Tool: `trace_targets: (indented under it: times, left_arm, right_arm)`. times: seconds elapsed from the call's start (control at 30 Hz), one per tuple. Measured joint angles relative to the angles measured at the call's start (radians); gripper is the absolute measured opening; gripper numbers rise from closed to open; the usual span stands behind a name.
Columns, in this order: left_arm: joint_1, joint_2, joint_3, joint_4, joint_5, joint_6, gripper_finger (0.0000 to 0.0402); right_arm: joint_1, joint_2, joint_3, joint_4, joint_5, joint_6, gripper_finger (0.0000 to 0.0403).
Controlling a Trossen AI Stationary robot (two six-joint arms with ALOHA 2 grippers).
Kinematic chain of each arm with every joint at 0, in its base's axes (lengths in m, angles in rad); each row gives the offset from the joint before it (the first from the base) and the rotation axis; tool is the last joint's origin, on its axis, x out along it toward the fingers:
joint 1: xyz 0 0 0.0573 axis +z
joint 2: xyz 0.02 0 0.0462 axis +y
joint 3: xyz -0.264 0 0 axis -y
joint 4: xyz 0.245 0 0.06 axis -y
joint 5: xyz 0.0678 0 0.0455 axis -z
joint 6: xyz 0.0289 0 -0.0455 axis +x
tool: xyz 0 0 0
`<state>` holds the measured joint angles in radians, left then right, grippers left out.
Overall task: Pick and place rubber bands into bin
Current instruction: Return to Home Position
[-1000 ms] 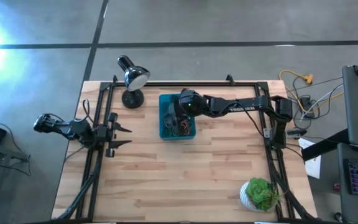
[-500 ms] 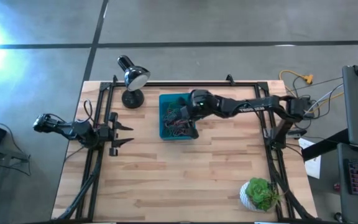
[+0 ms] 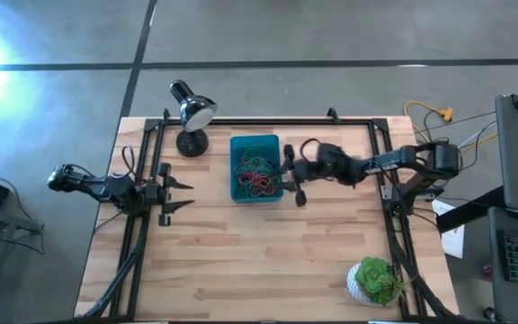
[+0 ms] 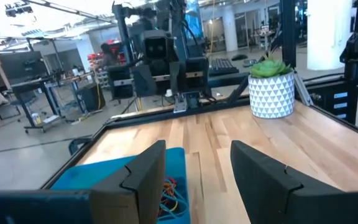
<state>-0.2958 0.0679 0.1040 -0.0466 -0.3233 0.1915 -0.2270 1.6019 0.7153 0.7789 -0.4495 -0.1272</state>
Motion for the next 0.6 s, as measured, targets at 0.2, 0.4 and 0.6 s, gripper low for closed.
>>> trace_targets:
  times: [0.2,0.4,0.6]
  left_arm:
    - [0.0,0.002,0.0,0.0,0.0,0.001,0.0167]
    - [0.0,0.004,0.0,-0.001,0.0,0.003,0.0167]
    - [0.0,0.004,0.0,-0.001,-0.022,0.009,0.0167]
  right_arm:
    - [-0.004,-0.029,-0.213,0.388,0.031,0.027,0.0118]
    - [0.055,-0.157,-0.368,0.499,0.147,-0.025,0.0117]
    - [0.153,-0.333,-0.485,0.485,0.297,-0.063,0.0111]
